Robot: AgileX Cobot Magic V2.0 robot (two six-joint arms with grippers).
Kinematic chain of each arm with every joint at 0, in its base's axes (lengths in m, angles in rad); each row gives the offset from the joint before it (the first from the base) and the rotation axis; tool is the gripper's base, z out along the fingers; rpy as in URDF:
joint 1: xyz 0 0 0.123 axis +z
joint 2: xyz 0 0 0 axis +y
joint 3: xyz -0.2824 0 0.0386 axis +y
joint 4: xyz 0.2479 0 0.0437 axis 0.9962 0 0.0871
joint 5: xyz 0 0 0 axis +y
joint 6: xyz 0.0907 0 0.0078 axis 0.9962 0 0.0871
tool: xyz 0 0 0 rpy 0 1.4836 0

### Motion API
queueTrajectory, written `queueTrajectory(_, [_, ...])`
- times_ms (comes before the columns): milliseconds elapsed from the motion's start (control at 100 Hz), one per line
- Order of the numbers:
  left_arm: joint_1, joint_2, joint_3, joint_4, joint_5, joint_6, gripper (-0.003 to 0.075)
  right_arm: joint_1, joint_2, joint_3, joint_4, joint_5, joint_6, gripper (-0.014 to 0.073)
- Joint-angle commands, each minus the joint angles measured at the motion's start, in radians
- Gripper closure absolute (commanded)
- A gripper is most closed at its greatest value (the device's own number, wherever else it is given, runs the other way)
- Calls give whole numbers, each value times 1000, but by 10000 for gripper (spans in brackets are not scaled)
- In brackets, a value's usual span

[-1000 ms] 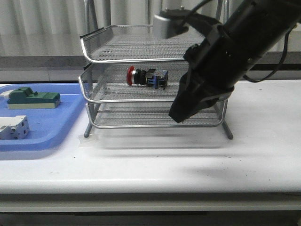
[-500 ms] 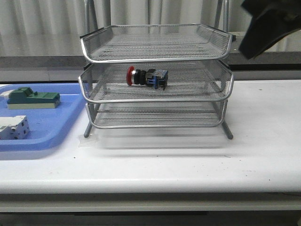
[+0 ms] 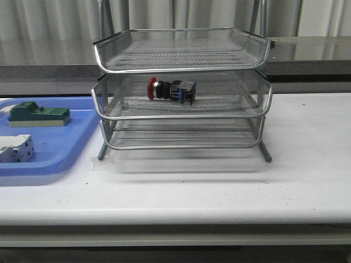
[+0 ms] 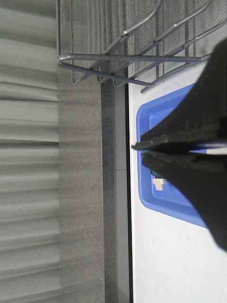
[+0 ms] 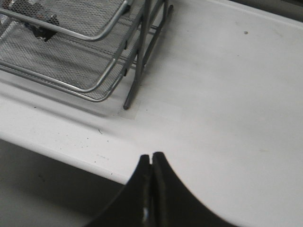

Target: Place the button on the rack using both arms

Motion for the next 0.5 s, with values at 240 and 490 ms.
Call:
queueTrajectory(240, [3, 1, -30, -7, -70, -8, 740, -36, -300, 141, 6, -46, 36, 654])
queueTrajectory(490, [3, 1, -30, -7, -70, -8, 740, -36, -384, 167, 9, -6, 36, 654])
